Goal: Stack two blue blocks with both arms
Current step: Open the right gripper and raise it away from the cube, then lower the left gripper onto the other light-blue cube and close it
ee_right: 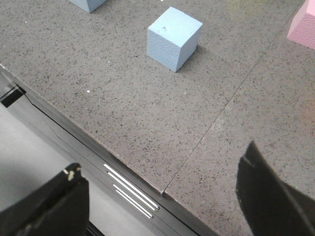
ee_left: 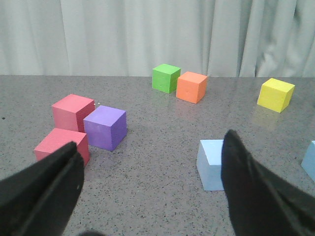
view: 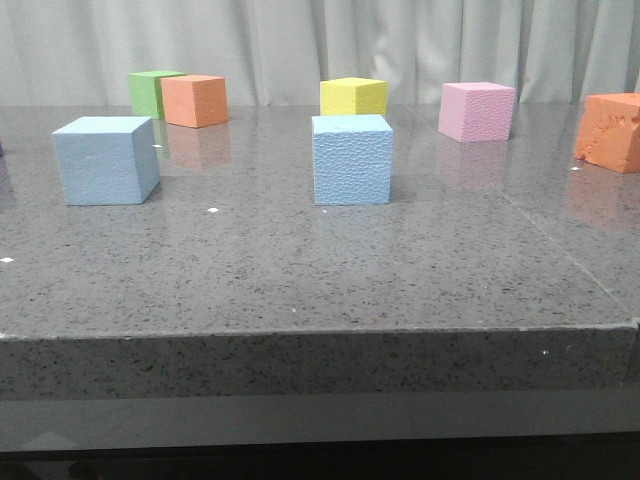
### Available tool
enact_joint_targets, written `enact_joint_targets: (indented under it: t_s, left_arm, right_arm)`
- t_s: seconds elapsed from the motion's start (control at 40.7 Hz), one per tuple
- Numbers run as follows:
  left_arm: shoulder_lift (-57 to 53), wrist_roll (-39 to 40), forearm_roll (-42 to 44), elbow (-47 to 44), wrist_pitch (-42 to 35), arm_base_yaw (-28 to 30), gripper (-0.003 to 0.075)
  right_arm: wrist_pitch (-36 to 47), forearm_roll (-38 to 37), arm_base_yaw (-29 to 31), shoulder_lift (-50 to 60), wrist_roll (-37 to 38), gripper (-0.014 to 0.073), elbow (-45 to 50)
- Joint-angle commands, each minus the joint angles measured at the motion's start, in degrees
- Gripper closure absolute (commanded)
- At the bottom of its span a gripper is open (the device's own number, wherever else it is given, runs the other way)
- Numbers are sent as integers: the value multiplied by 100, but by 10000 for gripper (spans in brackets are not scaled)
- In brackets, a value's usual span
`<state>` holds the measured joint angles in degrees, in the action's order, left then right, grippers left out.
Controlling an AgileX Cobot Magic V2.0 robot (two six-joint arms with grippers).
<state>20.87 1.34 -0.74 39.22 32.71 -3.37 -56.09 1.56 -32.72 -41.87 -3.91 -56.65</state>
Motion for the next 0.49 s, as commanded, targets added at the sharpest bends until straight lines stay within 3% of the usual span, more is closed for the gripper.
enact_joint_targets:
  t_s: [0.0,0.197,0.467]
  left_arm:
    - [190,26,-85,131,-371,-26,154]
    - [696,-49,-93,179,-390,-549,154]
    - [1748,-326,-93,463,-452,-1819,154]
  right_arm:
    - [316,-18,25,28,-42,-22,-141]
    - [316,-18,25,28,-42,-22,-141]
    - [312,-18,25,28,-42,-22,-141]
